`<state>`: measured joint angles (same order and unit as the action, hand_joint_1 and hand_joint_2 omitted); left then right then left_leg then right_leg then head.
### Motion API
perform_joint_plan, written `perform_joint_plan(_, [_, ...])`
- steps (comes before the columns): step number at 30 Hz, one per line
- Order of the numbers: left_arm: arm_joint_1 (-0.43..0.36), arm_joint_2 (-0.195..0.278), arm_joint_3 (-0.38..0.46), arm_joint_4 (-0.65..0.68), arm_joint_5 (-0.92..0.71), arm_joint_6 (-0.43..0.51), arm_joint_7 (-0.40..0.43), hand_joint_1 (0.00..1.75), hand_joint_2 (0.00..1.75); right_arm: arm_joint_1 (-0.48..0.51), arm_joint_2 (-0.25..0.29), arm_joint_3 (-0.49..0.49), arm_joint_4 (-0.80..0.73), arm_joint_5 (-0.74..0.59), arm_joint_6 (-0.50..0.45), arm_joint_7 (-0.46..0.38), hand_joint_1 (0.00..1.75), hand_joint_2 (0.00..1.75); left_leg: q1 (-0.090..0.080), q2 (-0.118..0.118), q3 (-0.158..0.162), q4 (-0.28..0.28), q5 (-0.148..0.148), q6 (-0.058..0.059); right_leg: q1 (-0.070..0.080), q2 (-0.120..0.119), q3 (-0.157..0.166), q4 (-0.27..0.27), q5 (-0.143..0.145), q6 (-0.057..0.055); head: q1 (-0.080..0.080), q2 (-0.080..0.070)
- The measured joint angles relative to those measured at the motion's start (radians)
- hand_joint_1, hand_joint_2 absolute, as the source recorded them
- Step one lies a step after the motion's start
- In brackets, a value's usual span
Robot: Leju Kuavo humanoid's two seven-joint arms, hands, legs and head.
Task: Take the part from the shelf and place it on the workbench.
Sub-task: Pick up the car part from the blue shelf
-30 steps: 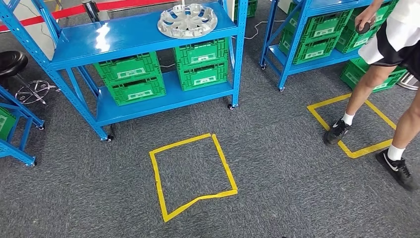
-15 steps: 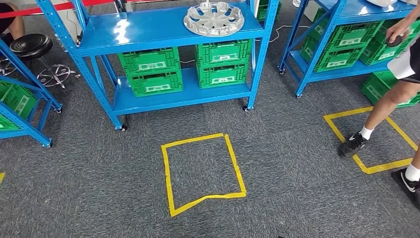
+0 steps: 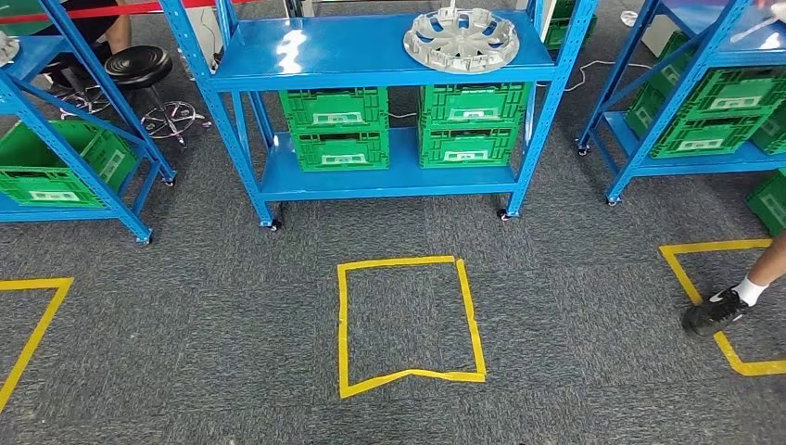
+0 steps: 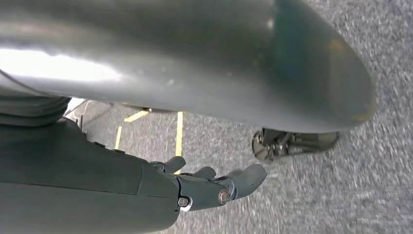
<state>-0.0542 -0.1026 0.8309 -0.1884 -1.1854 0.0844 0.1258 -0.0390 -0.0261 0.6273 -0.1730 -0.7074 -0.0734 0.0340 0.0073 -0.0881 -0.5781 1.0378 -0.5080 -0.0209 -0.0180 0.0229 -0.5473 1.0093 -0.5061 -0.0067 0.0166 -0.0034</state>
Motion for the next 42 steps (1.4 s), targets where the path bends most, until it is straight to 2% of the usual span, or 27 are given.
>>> perform_joint_plan(2, [-0.002, 0.0, 0.0, 0.0, -0.001, 0.0, 0.0, 0.0, 0.0, 0.0, 0.001, 0.0, 0.0, 0.0, 0.0, 0.002, 0.0, 0.0, 0.001, 0.05, -0.04, 0.087, -0.053, -0.01, -0.002, -0.023, 0.002, -0.006, 0.002, -0.011, -0.006, 0.0])
perform_joint_plan(3, [-0.004, 0.0, 0.0, 0.0, -0.002, 0.0, 0.0, 0.0, 0.0, 0.002, 0.001, 0.0, 0.001, 0.0, -0.001, 0.004, 0.0, 0.0, 0.002, 0.067, -0.072, 0.154, -0.088, -0.016, -0.001, -0.034, 0.002, -0.005, 0.001, -0.014, -0.009, 0.0])
perform_joint_plan(4, [-0.005, 0.0, 0.0, 0.0, -0.004, 0.0, 0.0, 0.0, 0.0, 0.002, 0.001, 0.001, 0.002, 0.001, -0.004, 0.008, 0.0, 0.0, 0.005, 0.074, -0.101, 0.215, -0.113, -0.021, -0.001, -0.045, 0.002, -0.005, 0.0, -0.014, -0.009, 0.0])
perform_joint_plan(5, [-0.004, 0.0, 0.0, 0.0, -0.007, 0.001, 0.001, 0.0, 0.0, 0.003, 0.002, 0.002, 0.002, 0.002, -0.01, 0.012, 0.0, 0.0, 0.007, 0.077, -0.118, 0.252, -0.121, -0.025, -0.001, -0.053, 0.003, -0.005, -0.001, -0.014, -0.009, 0.0])
perform_joint_plan(6, [-0.003, 0.001, 0.0, 0.0, -0.011, 0.001, 0.002, 0.0, 0.0, 0.003, 0.002, 0.003, 0.003, 0.004, -0.017, 0.015, 0.0, 0.0, 0.01, 0.078, -0.116, 0.252, -0.11, -0.028, -0.002, -0.06, 0.004, -0.005, -0.002, -0.012, -0.009, 0.0])
perform_joint_plan(7, [-0.002, 0.002, 0.0, 0.0, -0.015, 0.0, 0.005, 0.0, 0.0, 0.002, 0.002, 0.005, 0.003, 0.008, -0.026, 0.015, 0.0, 0.0, 0.012, 0.081, -0.093, 0.209, -0.081, -0.029, -0.003, -0.065, 0.006, -0.004, -0.003, -0.009, -0.009, 0.0])
perform_joint_plan(9, [-0.001, 0.005, 0.0, 0.0, -0.025, 0.0, 0.01, 0.0, 0.0, -0.001, -0.005, 0.009, 0.004, 0.019, -0.043, -0.016, 0.0, 0.0, 0.014, 0.092, -0.019, 0.07, -0.019, -0.029, -0.004, -0.072, 0.012, -0.002, -0.008, 0.001, -0.01, 0.0])
perform_joint_plan(10, [-0.002, 0.006, 0.0, 0.0, -0.03, -0.001, 0.012, 0.0, 0.0, -0.006, -0.014, 0.012, 0.004, 0.029, -0.054, -0.046, 0.0, 0.0, 0.014, 0.095, 0.008, 0.017, -0.001, -0.023, -0.002, -0.074, 0.014, 0.0, -0.01, 0.008, -0.01, 0.0])
perform_joint_plan(11, [-0.003, 0.007, 0.0, 0.0, -0.034, -0.001, 0.014, 0.0, 0.0, -0.013, -0.026, 0.016, 0.004, 0.041, -0.067, -0.081, 0.0, 0.0, 0.014, 0.097, 0.022, -0.012, 0.006, -0.017, 0.0, -0.074, 0.014, 0.002, -0.012, 0.01, -0.01, 0.0])
perform_joint_plan(14, [-0.006, 0.007, -0.001, 0.0, -0.04, -0.002, 0.009, 0.0, 0.0, -0.073, -0.09, 0.032, 0.005, 0.093, -0.141, -0.187, 0.0, 0.0, 0.01, 0.096, 0.022, -0.019, 0.01, -0.002, 0.001, -0.068, 0.011, 0.002, -0.005, 0.0, -0.007, 0.0])
perform_joint_plan(15, [-0.009, 0.007, -0.001, 0.0, -0.041, -0.001, 0.005, 0.0, 0.0, -0.113, -0.121, 0.039, 0.005, 0.119, -0.176, -0.217, 0.0, 0.0, 0.007, 0.097, 0.02, -0.019, 0.013, 0.003, -0.001, -0.066, 0.009, -0.001, 0.001, 0.002, -0.007, 0.0])
perform_joint_plan(20, [-0.04, 0.007, -0.001, 0.0, -0.041, 0.001, -0.003, 0.0, 0.0, -0.396, -0.286, 0.08, -0.027, 0.285, -0.345, -0.314, 0.0, 0.0, -0.002, 0.103, 0.008, -0.017, 0.023, 0.022, -0.008, -0.062, 0.002, -0.017, 0.021, 0.032, -0.007, 0.0])
perform_joint_plan(22, [-0.045, 0.005, -0.001, 0.0, -0.043, 0.001, -0.003, 0.0, 0.0, -0.478, -0.344, 0.074, -0.087, 0.398, -0.389, -0.311, 0.0, 0.0, -0.003, 0.101, 0.006, -0.016, 0.025, 0.026, -0.009, -0.064, 0.002, -0.018, 0.024, 0.04, -0.007, 0.0])
perform_joint_plan(26, [-0.045, 0.0, -0.001, 0.0, -0.046, 0.004, 0.005, 0.0, 0.0, -0.581, -0.428, -0.035, -0.222, 0.705, -0.315, -0.253, 0.0, 0.0, -0.004, 0.099, 0.002, -0.016, 0.029, 0.03, -0.01, -0.067, -0.001, -0.018, 0.028, 0.048, -0.007, 0.0])
perform_joint_plan(29, [-0.043, -0.003, -0.001, 0.001, -0.044, 0.009, 0.012, 0.0, 0.0, -0.612, -0.449, -0.17, -0.295, 0.824, -0.237, -0.248, 0.0, 0.0, -0.003, 0.097, 0.002, -0.016, 0.03, 0.029, -0.008, -0.069, -0.001, -0.018, 0.028, 0.048, -0.007, 0.0])
perform_joint_plan(33, [-0.032, -0.006, 0.0, 0.001, -0.038, 0.015, 0.013, 0.0, 0.0, -0.584, -0.445, -0.31, -0.338, 0.916, -0.188, -0.247, 0.0, 0.0, -0.001, 0.095, 0.002, -0.017, 0.031, 0.028, -0.007, -0.071, -0.001, -0.018, 0.028, 0.049, -0.007, 0.0])
perform_joint_plan(38, [-0.027, -0.006, 0.0, 0.001, -0.05, 0.018, 0.014, 0.0, 0.0, -0.556, -0.44, -0.429, -0.341, 1.037, -0.193, -0.243, 0.0, 0.0, -0.001, 0.094, 0.0, -0.017, 0.032, 0.026, -0.007, -0.071, -0.003, -0.017, 0.028, 0.049, -0.007, 0.0])
perform_joint_plan(42, [-0.027, -0.003, 0.0, 0.001, -0.054, 0.02, 0.022, 0.0, 0.0, -0.57, -0.436, -0.492, -0.373, 1.239, -0.239, -0.216, 0.0, 0.0, -0.001, 0.094, -0.002, -0.018, 0.033, 0.026, -0.007, -0.07, -0.005, -0.015, 0.028, 0.049, -0.007, 0.0])
